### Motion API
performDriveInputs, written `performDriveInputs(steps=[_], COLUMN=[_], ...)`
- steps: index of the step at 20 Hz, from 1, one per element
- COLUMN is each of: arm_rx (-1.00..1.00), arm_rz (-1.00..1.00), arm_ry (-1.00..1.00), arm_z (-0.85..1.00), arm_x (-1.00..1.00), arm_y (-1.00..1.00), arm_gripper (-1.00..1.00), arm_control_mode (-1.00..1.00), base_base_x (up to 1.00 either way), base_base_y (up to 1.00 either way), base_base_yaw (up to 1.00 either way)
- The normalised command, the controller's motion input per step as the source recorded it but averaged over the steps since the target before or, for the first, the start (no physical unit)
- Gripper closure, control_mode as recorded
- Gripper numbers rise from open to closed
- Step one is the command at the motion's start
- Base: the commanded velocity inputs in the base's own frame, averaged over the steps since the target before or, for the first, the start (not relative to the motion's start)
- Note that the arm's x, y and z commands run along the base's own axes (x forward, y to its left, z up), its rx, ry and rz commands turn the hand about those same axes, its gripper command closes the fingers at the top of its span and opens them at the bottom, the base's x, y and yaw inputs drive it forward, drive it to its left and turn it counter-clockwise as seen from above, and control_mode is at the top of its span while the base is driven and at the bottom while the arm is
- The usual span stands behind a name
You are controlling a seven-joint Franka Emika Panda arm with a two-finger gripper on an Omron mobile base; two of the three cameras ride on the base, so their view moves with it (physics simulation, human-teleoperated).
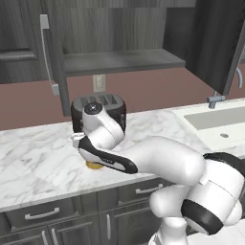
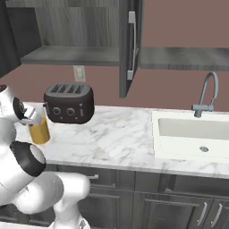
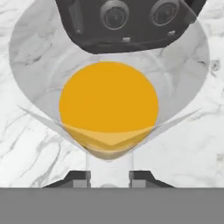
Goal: There is a tray on the dining counter. Grab the cup, mug, and pitcher and place them on the tray. The pitcher may be placed next to the tray if it cannot fit the tray.
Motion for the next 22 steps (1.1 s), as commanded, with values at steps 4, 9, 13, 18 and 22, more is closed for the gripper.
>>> performDriveInputs(steps=[4, 9, 13, 18, 22], arm_rx=[0.0, 0.0, 0.02, 0.01, 0.0], arm_rz=[0.04, 0.06, 0.09, 0.08, 0.03], arm_ry=[-0.21, -0.13, -0.01, 0.05, 0.12], arm_z=[0.95, 1.0, 1.0, 0.99, 0.75], arm_x=[-0.65, -0.71, -0.85, -0.74, -0.67], arm_y=[-0.31, -0.34, -0.25, -0.2, -0.19], arm_gripper=[1.0, 1.0, 1.0, 1.0, 1.0], arm_control_mode=[-1.0, -1.0, -1.0, -1.0, -1.0], base_base_x=[0.0, 0.0, 0.0, 0.0, 0.0], base_base_y=[0.0, 0.0, 0.0, 0.0, 0.0], base_base_yaw=[0.0, 0.0, 0.0, 0.0, 0.0])
